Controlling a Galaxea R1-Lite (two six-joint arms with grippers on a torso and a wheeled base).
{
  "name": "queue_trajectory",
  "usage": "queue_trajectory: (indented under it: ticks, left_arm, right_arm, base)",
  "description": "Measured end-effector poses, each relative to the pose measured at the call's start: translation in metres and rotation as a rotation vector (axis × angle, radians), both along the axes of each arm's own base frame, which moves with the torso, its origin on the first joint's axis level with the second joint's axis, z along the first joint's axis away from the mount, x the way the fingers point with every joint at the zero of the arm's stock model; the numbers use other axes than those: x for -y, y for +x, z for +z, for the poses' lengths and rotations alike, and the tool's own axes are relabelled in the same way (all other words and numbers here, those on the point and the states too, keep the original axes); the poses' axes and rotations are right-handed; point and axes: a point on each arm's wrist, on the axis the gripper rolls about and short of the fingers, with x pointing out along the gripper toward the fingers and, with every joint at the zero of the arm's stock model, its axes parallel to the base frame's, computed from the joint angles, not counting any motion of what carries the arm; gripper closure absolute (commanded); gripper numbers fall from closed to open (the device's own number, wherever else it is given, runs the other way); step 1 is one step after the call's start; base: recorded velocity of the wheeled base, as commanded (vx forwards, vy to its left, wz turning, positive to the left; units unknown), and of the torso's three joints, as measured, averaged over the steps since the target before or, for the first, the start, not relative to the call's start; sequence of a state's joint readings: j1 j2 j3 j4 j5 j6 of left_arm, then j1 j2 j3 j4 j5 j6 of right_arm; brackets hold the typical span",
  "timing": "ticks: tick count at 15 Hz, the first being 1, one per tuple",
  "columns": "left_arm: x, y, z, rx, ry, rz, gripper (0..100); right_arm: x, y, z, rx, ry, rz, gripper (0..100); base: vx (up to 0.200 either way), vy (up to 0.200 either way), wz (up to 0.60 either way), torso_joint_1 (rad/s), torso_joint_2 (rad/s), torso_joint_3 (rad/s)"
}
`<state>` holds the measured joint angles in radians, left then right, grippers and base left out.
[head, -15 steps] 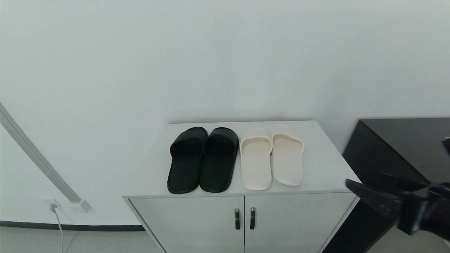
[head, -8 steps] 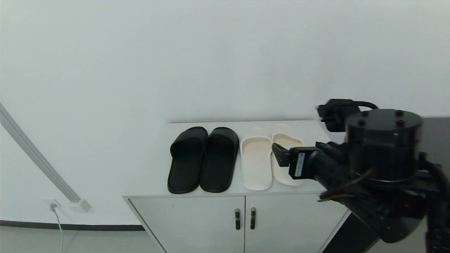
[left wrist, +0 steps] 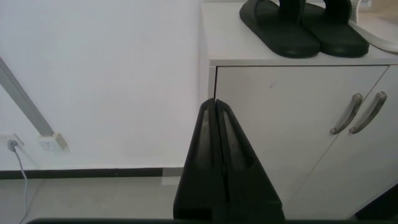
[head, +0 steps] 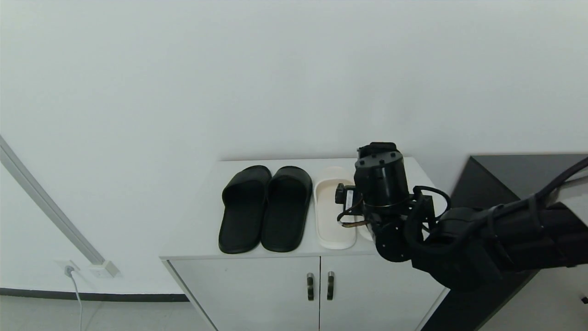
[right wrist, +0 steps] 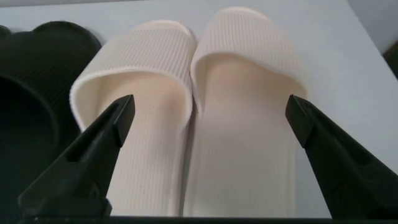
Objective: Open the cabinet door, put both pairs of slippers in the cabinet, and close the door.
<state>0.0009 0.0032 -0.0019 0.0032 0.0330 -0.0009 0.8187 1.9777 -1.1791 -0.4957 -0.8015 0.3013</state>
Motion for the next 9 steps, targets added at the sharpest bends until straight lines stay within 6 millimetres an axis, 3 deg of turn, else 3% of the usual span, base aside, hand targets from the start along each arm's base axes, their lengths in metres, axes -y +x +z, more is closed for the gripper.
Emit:
queue_trajectory:
  ticks: [9]
  left_arm:
    - [0.0, 0.0, 0.0, -0.001, -0.001, 0.0, 100]
  right_arm:
    - [-0.012, 0.061, -0.021, 0.007, -0.017, -0.032, 0]
  base:
    - [0.0, 0.0, 0.0, 0.0, 0.0, 0.0]
